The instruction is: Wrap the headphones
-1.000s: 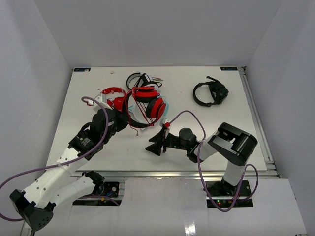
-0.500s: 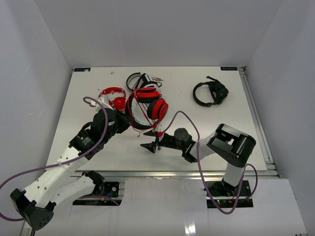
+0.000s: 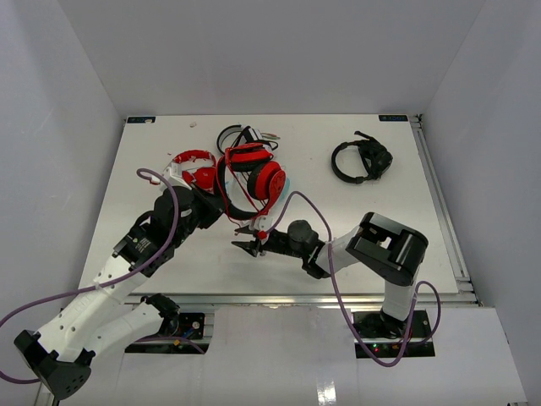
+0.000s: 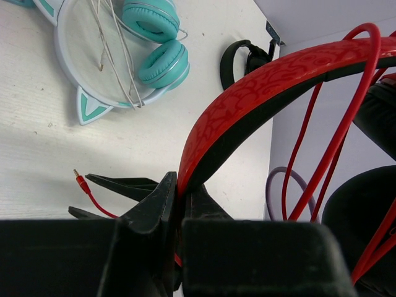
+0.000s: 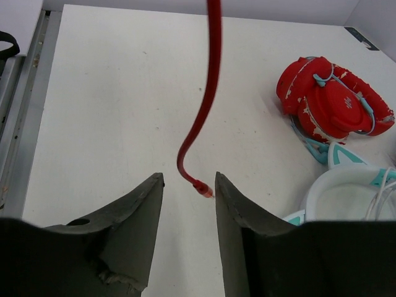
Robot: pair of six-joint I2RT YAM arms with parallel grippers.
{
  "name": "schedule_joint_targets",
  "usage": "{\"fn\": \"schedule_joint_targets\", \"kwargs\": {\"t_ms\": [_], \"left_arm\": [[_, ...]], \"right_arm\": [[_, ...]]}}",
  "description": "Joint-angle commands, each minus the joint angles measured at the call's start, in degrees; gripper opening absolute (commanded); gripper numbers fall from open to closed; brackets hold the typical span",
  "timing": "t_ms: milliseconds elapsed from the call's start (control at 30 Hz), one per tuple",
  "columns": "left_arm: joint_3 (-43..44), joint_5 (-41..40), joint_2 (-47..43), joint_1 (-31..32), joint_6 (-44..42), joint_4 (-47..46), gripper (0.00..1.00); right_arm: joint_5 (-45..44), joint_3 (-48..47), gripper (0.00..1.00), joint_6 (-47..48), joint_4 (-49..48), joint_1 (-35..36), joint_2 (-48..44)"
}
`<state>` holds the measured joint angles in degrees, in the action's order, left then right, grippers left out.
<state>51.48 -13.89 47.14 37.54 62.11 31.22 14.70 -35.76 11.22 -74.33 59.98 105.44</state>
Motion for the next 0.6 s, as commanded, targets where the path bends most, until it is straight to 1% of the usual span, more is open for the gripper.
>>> {"fn": "schedule_joint_targets", "kwargs": {"t_ms": [0,67,133,467,500,567], "left_arm": [[1.8,1.4,-1.0,0.0,1.7,-2.5,0.0],[1.4,1.0,-1.1,0.1,1.7,-2.5,0.0],[1.0,0.7,-1.4,0.1,1.9,-2.5,0.0],[0.8,-1.0,-1.6,0.1,1.7,-2.4,0.0],[1.0,-1.7,-1.6,0.1,1.4,-1.9,0.0],[1.2,-3.5,-1.7,0.0,1.1,-0.7,0.0]], "right_arm": [[-3.3,-3.1,0.28,2.1,-33.9,1.7,0.7],[-4.9,-2.8,0.14,1.8,-33.9,2.0,0.5],[-5.6,-2.5,0.08,1.6,-33.9,2.0,0.1],[-5.7,0.4,0.08,2.8,-33.9,1.9,-2.4],[-6.5,0.9,0.08,3.0,-33.9,2.0,-3.2],[-11.4,2.8,0.08,4.1,-33.9,1.9,-4.8]]}}
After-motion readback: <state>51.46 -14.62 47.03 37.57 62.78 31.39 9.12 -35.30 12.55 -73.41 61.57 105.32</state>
